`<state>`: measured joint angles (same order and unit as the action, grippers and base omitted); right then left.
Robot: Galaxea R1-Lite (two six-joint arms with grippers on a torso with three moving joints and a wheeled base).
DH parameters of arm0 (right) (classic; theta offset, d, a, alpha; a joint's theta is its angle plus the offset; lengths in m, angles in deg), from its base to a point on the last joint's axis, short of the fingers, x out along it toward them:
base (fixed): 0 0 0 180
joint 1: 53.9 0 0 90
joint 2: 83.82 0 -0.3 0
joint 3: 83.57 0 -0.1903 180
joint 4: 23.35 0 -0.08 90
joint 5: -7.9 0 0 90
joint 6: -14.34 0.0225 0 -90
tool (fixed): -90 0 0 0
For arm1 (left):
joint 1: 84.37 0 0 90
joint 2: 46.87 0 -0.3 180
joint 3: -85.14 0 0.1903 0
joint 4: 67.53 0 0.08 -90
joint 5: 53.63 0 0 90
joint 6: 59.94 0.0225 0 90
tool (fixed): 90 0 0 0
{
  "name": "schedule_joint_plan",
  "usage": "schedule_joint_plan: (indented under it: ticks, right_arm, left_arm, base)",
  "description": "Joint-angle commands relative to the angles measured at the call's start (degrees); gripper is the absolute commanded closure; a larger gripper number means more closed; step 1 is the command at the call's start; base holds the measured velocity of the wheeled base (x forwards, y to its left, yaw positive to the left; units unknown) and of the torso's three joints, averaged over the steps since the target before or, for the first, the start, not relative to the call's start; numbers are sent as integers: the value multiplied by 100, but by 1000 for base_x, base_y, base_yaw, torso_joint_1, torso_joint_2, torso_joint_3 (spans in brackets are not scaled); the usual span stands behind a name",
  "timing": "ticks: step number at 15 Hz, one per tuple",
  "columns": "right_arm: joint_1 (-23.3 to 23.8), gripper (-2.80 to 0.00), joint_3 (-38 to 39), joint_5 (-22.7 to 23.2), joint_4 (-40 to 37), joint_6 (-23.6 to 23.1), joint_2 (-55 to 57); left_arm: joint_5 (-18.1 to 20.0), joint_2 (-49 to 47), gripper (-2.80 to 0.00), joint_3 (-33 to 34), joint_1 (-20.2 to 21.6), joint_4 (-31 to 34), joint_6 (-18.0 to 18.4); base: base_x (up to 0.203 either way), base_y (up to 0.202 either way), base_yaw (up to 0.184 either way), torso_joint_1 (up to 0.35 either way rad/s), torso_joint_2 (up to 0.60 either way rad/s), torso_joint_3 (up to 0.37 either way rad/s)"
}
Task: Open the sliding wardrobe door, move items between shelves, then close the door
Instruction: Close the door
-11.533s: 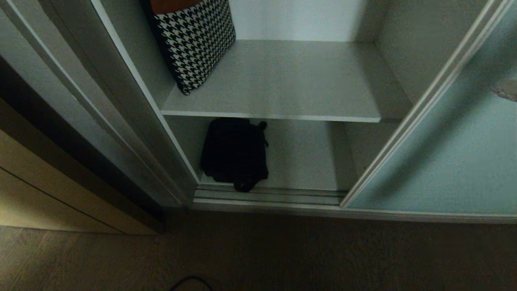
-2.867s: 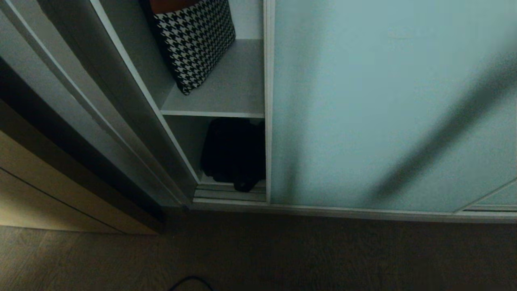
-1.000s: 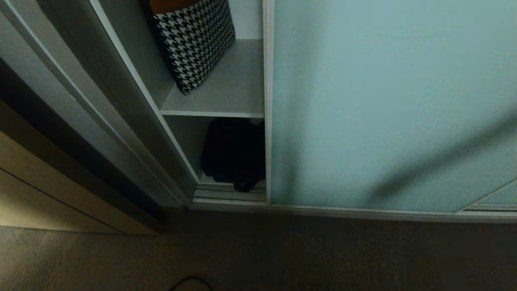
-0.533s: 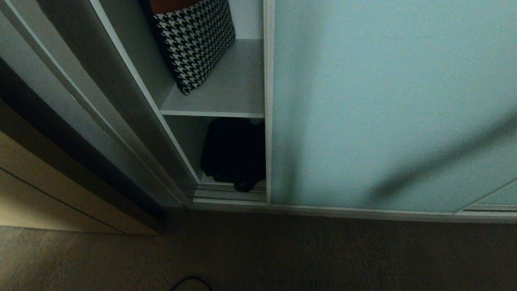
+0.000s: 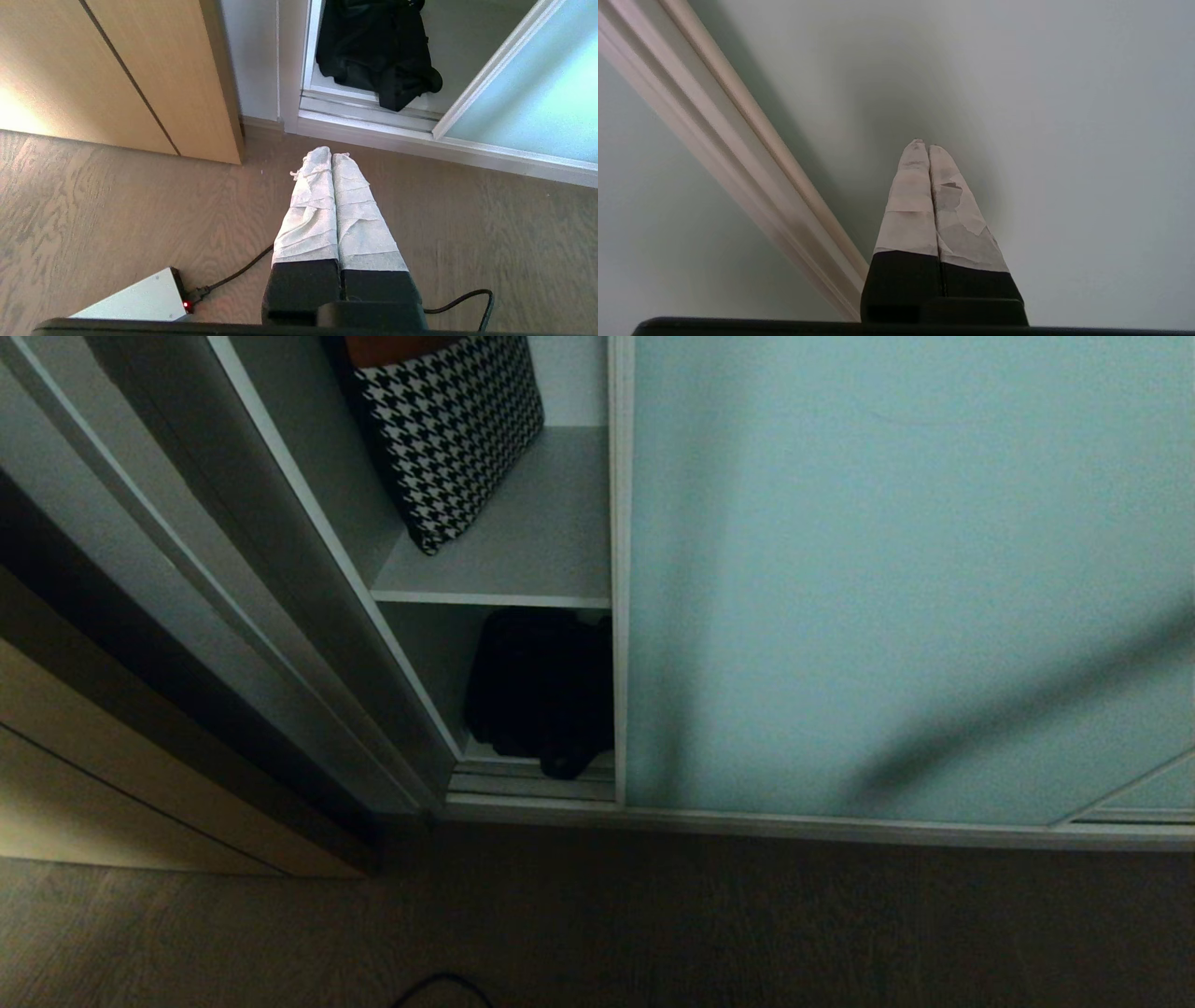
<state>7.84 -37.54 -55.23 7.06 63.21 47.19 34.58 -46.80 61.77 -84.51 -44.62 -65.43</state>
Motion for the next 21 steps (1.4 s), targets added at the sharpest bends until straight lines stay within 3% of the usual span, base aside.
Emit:
schedule_joint_plan:
  ticks: [1, 16, 21]
  right_arm:
    - [-23, 0, 4, 11, 63, 26, 90]
    - [-602, 0, 237, 64, 45, 35, 47]
    - [-711, 0, 767, 64, 106, 26, -185]
  left_arm:
    - [-5, -7, 0, 9, 5, 2, -5]
    - [-5, -7, 0, 9, -1, -4, -5]
    - [-5, -7, 0, 9, 1, -5, -5]
  base:
    - [0, 0, 0, 0, 0, 0]
    - [0, 0, 0, 0, 0, 0]
    - [0, 0, 0, 0, 0, 0]
